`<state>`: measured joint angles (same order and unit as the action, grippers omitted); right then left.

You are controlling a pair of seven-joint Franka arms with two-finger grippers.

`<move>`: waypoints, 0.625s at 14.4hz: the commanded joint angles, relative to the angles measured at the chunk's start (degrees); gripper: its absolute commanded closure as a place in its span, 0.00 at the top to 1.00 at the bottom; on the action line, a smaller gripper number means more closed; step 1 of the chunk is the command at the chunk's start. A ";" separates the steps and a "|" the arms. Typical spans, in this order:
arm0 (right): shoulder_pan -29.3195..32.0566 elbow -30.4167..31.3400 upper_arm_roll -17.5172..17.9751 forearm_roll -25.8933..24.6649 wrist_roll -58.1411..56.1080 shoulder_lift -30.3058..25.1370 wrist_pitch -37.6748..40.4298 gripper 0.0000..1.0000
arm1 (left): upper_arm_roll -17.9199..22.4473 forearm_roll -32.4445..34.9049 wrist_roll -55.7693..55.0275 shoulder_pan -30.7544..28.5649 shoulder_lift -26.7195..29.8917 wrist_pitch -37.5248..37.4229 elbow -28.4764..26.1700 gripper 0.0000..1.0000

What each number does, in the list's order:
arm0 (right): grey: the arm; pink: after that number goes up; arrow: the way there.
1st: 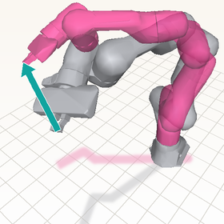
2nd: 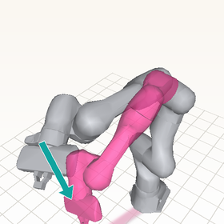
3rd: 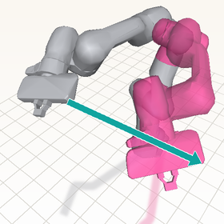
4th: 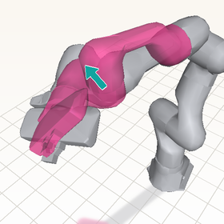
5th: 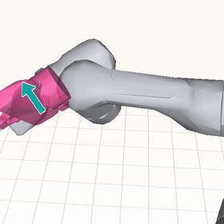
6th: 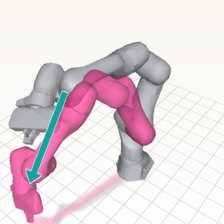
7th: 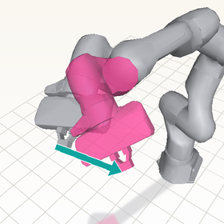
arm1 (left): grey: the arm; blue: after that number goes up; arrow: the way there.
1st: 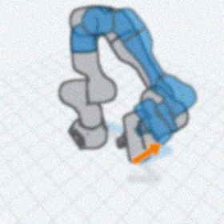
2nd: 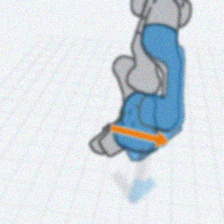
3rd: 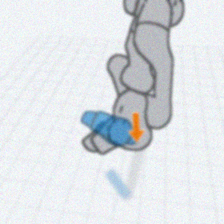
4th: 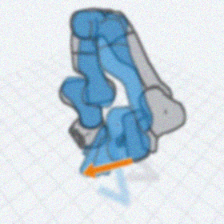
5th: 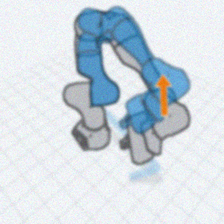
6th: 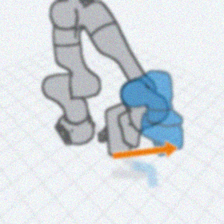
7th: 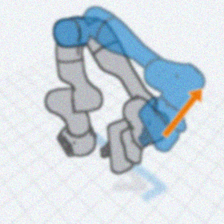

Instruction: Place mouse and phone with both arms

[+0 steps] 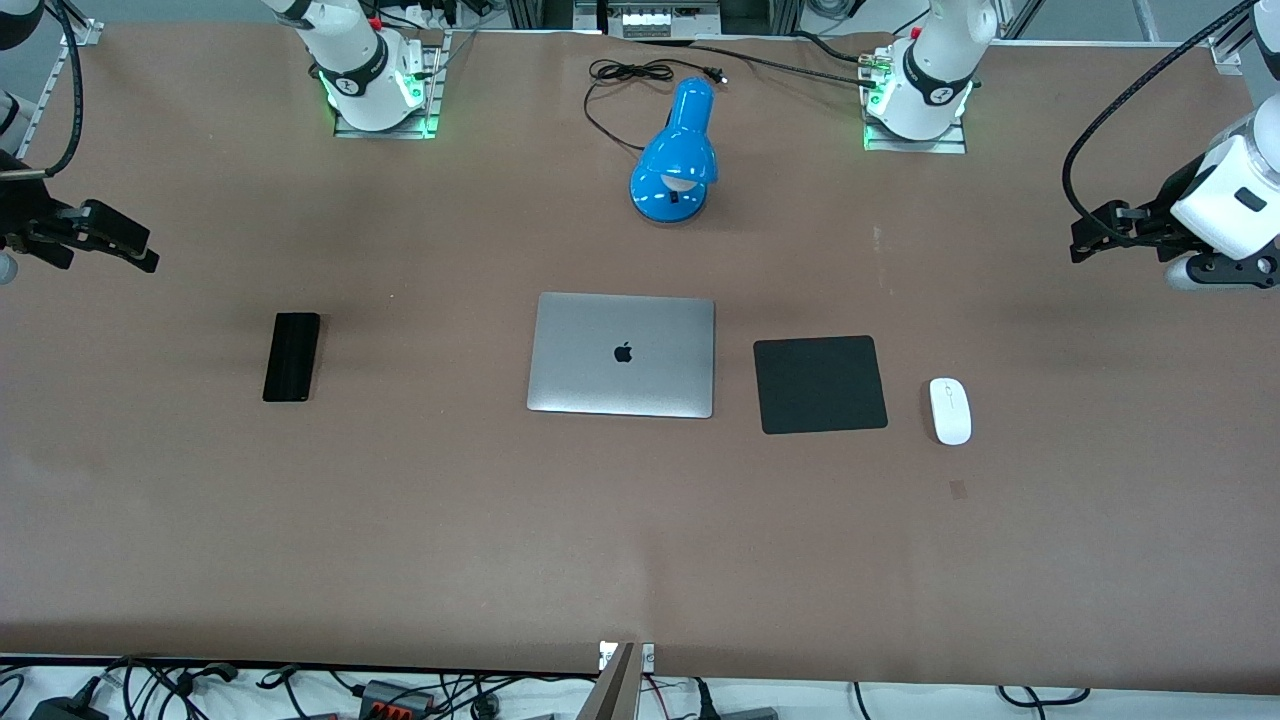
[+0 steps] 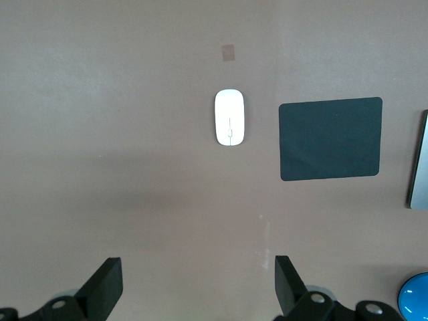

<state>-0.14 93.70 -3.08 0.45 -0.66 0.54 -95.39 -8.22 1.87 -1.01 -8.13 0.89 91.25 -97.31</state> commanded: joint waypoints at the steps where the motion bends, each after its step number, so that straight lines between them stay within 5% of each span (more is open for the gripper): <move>1: 0.67 0.87 0.71 -0.19 -0.57 -1.33 0.39 1.00 | 0.13 -0.99 0.66 -0.31 -0.62 -0.90 1.42 1.00; 9: 0.58 0.87 0.80 -0.28 -0.48 -0.28 -0.05 1.00 | -0.13 -0.82 0.66 -0.04 -1.58 1.30 1.51 1.00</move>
<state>-0.14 93.87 -3.07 0.45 -0.66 0.48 -95.39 -8.27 1.87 -0.99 -8.13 0.84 92.27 -97.30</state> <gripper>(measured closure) 0.000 0.000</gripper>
